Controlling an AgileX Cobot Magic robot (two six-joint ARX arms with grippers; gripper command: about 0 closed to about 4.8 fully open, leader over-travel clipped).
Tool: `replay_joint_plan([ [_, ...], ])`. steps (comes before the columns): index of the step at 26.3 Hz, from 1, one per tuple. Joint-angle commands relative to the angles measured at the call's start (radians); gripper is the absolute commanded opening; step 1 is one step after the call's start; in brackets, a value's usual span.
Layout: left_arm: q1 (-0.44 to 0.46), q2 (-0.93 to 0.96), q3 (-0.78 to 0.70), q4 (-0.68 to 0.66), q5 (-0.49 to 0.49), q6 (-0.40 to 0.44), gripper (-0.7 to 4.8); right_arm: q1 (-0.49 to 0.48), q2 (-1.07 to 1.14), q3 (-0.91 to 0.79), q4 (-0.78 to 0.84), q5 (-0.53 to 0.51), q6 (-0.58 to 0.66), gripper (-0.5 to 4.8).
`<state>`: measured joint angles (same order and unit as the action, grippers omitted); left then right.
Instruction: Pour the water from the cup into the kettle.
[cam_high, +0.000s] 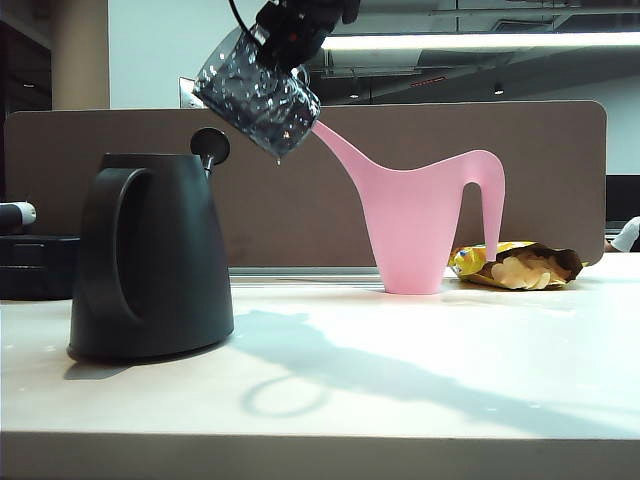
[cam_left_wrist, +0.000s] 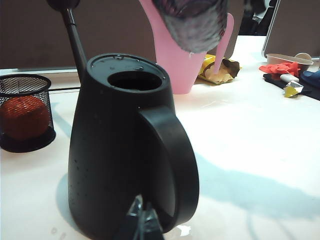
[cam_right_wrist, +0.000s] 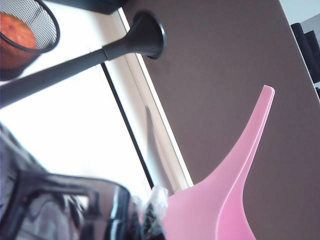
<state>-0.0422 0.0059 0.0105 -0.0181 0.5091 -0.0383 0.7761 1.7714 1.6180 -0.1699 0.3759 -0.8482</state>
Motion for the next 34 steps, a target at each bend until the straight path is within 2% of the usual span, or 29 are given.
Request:
replay_joint_plan([
  [1,0.000,0.001,0.003,0.013,0.001,0.000,-0.05,0.018,0.006,0.012,0.039,0.024,-0.069,-0.06],
  [10,0.000,0.001,0.003,0.012,0.000,0.001,-0.05,0.057,0.008,0.012,0.095,0.037,-0.188,-0.06],
  [13,0.000,0.001,0.003,0.012,0.001,0.000,-0.05,0.079,0.025,0.012,0.153,0.071,-0.305,-0.06],
  [16,0.000,0.001,0.003,0.011,0.000,0.000,-0.05,0.095,0.035,0.012,0.206,0.071,-0.335,-0.06],
  [24,0.000,0.001,0.002,-0.033,0.001,0.000,-0.05,0.131,0.067,0.012,0.228,0.064,-0.418,-0.06],
  [34,0.000,0.001,0.002,-0.052,0.000,0.001,-0.05,0.131,0.071,0.012,0.261,0.063,-0.492,-0.06],
])
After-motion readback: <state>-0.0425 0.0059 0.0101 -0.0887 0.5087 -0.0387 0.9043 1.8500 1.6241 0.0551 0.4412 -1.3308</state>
